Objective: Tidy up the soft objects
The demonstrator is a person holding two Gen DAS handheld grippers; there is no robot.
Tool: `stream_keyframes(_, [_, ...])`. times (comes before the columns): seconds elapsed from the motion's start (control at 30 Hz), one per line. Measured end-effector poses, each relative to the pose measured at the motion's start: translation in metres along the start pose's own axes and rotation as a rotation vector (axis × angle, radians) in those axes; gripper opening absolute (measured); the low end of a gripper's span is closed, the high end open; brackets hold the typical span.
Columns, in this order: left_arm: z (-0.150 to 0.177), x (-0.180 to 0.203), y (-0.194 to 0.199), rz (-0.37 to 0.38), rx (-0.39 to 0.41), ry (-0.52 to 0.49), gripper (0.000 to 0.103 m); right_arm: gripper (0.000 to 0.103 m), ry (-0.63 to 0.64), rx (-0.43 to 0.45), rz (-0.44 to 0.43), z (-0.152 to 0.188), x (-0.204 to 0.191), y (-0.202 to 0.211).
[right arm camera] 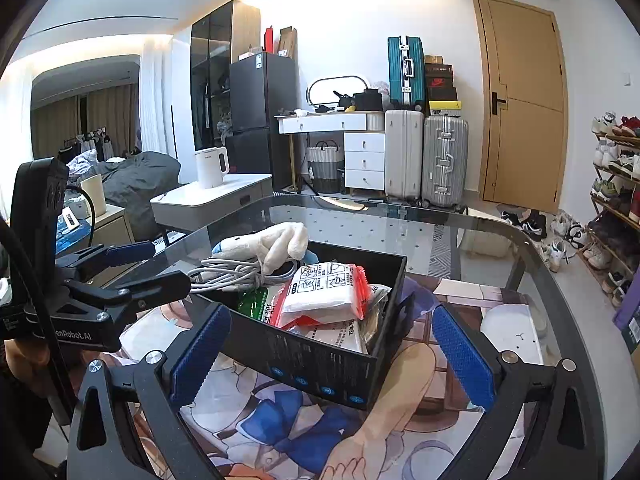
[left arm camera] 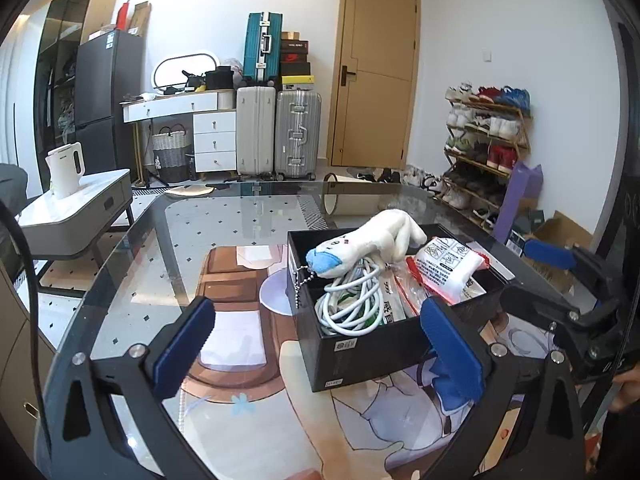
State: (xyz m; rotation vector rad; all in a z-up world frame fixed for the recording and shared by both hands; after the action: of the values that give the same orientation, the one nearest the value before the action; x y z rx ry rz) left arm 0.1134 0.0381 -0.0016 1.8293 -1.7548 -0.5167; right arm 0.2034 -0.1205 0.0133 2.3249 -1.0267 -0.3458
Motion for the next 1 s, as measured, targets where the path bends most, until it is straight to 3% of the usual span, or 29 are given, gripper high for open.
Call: stream_keyframes(1.0, [0.002,0.003,-0.006,-0.031,0.014,-0.028,0.103,0.102,0.012,0.08,0.035,0.005,-0.003,0.016])
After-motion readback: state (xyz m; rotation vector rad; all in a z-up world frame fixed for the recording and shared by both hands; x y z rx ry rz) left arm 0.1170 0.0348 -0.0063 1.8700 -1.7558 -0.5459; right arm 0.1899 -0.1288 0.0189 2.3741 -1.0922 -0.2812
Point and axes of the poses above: each gripper's, at about its wrist camera, not at the fingertips, and y roughly against the way its jaws point, x to its right, z to its underside, the point moved 6 cm from there along -y, roughly the way its jaws point, and after that the axes turned 11 degrees about -x, right-handed, at the moved point
